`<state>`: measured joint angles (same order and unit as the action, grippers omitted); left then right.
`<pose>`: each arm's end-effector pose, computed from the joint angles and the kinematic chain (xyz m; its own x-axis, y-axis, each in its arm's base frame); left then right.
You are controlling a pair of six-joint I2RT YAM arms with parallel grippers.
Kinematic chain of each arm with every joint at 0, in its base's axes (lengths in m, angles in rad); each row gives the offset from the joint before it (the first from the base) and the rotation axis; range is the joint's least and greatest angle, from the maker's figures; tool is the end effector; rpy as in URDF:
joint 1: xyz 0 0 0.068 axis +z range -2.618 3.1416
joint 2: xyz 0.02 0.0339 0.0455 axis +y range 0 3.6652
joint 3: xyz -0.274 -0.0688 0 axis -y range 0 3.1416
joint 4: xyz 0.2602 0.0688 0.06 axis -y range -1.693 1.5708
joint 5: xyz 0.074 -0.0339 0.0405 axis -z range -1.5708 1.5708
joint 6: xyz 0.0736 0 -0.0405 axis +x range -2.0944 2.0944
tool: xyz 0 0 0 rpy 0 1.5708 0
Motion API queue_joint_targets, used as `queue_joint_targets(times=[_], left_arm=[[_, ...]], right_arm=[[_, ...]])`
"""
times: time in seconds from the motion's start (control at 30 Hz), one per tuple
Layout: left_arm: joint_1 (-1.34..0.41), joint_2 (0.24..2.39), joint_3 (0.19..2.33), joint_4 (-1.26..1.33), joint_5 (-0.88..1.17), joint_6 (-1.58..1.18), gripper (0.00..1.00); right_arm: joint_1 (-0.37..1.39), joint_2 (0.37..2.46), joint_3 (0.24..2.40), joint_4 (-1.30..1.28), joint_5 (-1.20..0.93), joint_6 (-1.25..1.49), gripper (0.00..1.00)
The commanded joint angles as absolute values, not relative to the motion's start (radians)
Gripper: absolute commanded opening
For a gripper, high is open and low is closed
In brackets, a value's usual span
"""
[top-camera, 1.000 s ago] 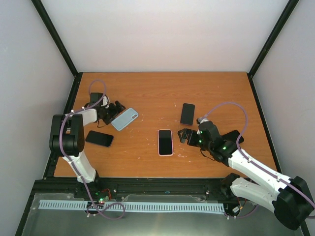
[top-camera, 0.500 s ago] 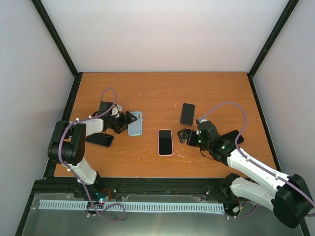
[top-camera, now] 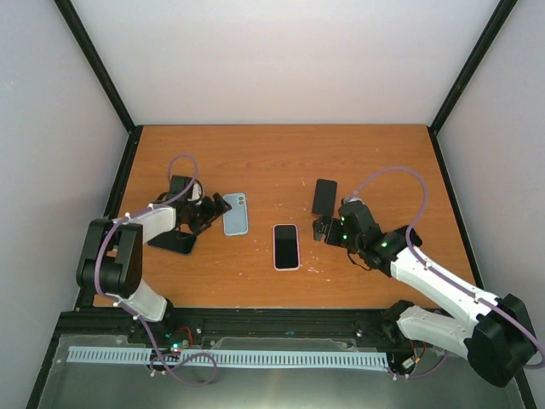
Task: Put the phone into the phone case
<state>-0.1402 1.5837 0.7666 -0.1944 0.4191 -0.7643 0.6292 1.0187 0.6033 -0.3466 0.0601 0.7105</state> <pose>0.3130 -0.0744 0.1191 -0.8422 -0.5196 -0.1443 -0.3344 0.7131 -0.6162 0.2009 0.1408 0.1949 -0.7833 0.2351 -0.5754 -0.0546 0.8961 0.4404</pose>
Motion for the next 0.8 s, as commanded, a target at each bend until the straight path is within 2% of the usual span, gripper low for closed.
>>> queue_joint_targets(times=[0.0, 0.17, 0.37, 0.57, 0.77], left_arm=[[-0.141, 1.537, 0.810, -0.264, 0.388, -0.702, 0.99], [-0.141, 1.493, 0.796, -0.267, 0.405, -0.653, 1.00], [-0.141, 1.478, 0.774, -0.211, 0.496, -0.643, 0.96], [-0.141, 1.508, 0.766, -0.173, 0.558, -0.653, 0.95], [-0.141, 1.557, 0.815, -0.234, 0.427, -0.634, 0.93]], right_arm=[[0.577, 1.064, 0.693, -0.546, 0.224, 0.753, 1.00], [0.458, 1.142, 0.763, -0.684, 0.240, 0.833, 1.00], [0.404, 1.227, 0.844, -0.577, 0.194, 0.688, 0.98], [0.403, 1.450, 0.990, -0.511, 0.172, 0.578, 0.94], [0.403, 1.664, 1.126, -0.492, 0.135, 0.495, 0.87]])
